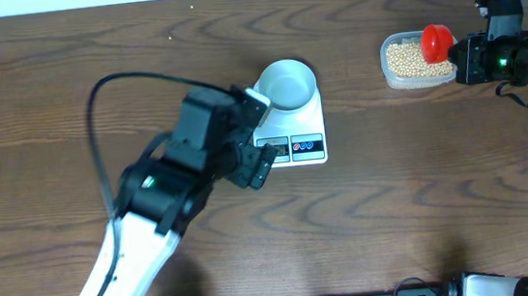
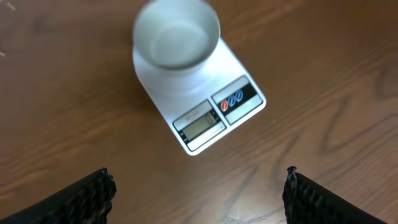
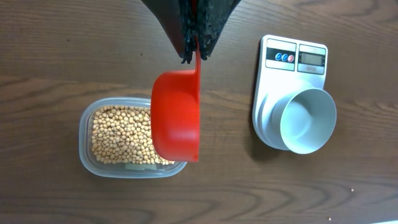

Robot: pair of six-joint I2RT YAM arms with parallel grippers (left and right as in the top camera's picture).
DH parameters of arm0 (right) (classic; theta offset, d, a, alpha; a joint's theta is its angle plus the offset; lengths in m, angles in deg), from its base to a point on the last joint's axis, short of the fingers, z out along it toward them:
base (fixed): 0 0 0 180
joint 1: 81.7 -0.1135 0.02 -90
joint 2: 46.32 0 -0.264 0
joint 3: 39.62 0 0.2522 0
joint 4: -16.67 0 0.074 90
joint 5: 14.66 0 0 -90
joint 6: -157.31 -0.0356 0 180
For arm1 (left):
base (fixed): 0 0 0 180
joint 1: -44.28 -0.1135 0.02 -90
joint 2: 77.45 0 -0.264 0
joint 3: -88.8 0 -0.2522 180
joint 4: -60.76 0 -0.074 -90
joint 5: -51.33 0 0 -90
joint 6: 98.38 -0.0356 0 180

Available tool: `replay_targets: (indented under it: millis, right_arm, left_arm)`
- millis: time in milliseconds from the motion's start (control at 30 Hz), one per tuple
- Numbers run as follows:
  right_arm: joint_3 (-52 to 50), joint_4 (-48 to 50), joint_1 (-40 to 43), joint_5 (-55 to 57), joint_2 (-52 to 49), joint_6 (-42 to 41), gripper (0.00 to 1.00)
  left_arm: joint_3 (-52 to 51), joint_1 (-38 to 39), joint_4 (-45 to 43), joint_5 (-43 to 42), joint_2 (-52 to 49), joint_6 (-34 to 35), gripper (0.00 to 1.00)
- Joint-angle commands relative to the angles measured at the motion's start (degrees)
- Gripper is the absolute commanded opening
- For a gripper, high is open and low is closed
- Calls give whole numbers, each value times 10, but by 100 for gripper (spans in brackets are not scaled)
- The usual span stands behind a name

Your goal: Scoop item into bowl and weigh 50g on scale

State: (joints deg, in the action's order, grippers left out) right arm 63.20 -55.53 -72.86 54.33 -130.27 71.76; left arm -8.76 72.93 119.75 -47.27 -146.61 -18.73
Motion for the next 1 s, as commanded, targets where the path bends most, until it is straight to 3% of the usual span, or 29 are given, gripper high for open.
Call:
replay_targets:
  millis: [0, 300, 667, 967]
  right_arm:
    - [-3, 3, 5, -1, -1, 8, 1]
    - [-3, 3, 5, -1, -1, 8, 1]
    - [-3, -5, 5, -1, -1, 8, 1]
    - [-3, -3, 5, -1, -1, 8, 1]
  left_arm:
    - [-41, -1, 0, 33, 37, 28, 89]
    - [-189, -1, -101, 14, 75, 51, 89]
    - [-187, -1, -115, 11, 61, 33, 89]
    - [-185, -38, -114, -38, 59, 22, 89]
